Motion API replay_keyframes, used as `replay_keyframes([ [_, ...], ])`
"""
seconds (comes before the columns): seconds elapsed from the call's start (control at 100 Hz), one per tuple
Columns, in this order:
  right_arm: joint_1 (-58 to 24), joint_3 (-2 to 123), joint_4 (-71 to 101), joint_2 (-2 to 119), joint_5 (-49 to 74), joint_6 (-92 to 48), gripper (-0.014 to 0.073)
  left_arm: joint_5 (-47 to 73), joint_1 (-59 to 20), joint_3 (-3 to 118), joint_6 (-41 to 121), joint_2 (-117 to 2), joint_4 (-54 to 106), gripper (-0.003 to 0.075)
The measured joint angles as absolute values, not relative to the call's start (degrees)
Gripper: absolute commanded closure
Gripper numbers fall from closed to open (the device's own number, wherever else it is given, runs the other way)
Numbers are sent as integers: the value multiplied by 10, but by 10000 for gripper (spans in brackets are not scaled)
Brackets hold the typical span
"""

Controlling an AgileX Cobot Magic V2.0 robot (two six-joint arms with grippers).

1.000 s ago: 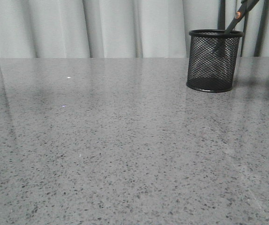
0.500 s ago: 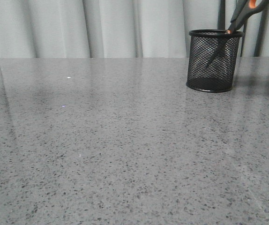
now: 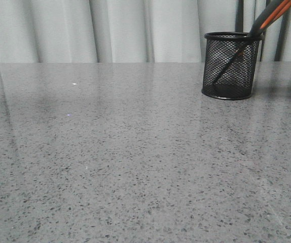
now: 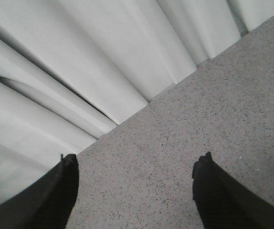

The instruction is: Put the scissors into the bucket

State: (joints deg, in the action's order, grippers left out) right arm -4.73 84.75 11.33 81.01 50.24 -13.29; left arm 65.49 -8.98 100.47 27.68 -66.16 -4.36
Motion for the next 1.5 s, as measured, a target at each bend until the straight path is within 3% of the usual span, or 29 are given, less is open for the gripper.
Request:
replay_keyframes([
  [0.13,-47,855,111,786,496,-133,431,655,-90,1005,277,-662,-44,349],
  [0.29,-47,850,117,748,487,-133,672,655,-90,1005,277,-663,-44,601],
  [0.37,-47,825,125,722,462,-133,661,655,-90,1005,277,-666,-42,744],
  [0.7,-47,578,155,570,223,-133,662,535,-90,891,235,-644,0,741],
  [0.9,-47,447,159,468,111,-133,662,333,-90,681,208,-546,20,741],
  [1.26,-47,256,162,286,21,-133,662,-5,-90,253,203,-318,133,741],
  [1.5,-47,167,162,224,16,-133,662,-83,-90,115,202,-196,169,741],
])
